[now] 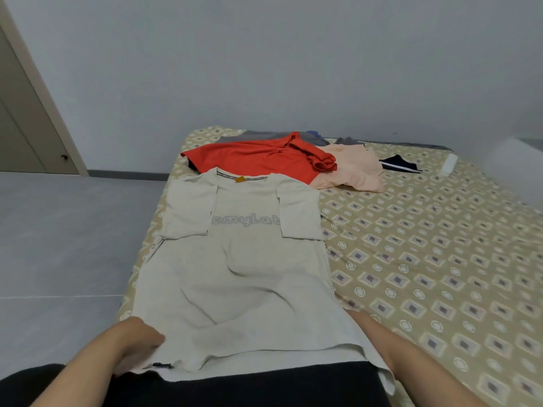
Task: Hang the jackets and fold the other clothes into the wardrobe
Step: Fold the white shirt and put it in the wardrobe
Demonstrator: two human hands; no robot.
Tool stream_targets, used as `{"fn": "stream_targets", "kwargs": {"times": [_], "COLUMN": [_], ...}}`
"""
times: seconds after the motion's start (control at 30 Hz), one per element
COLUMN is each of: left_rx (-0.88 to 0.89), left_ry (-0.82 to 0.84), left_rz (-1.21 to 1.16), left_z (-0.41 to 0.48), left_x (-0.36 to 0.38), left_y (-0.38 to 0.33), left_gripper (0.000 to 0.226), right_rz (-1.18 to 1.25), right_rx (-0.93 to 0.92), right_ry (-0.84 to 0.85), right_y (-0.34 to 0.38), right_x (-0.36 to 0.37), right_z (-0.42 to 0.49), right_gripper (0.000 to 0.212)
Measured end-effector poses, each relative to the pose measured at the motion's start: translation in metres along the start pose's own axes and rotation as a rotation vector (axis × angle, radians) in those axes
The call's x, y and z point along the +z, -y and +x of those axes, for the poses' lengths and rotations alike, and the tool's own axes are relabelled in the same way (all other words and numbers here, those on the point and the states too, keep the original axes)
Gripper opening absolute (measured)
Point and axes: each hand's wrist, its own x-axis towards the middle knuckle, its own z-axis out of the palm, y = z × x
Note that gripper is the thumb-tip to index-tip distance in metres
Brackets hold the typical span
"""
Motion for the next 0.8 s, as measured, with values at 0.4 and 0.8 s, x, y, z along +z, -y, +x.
{"fn": "stream_targets", "kwargs": {"times": [0.4, 0.8], "left_rx": [0.029, 0.176], "left_ry": [0.146, -0.168], "left_rz": [-0.296, -1.288], "left_z": [0.003, -0.009], "left_x": [-0.056, -0.078], "left_y": [0.052, 0.054], "left_gripper": [0.015, 0.029], "right_rz": [0.354, 0.817], "right_rx": [-0.213, -0.362], "right_ry": [0.17, -0.232], "right_y": [0.0, 0.031], "right_x": [-0.057, -0.059], "right_z": [-0.101, -0.086], "right_gripper": [0.069, 0.009]}}
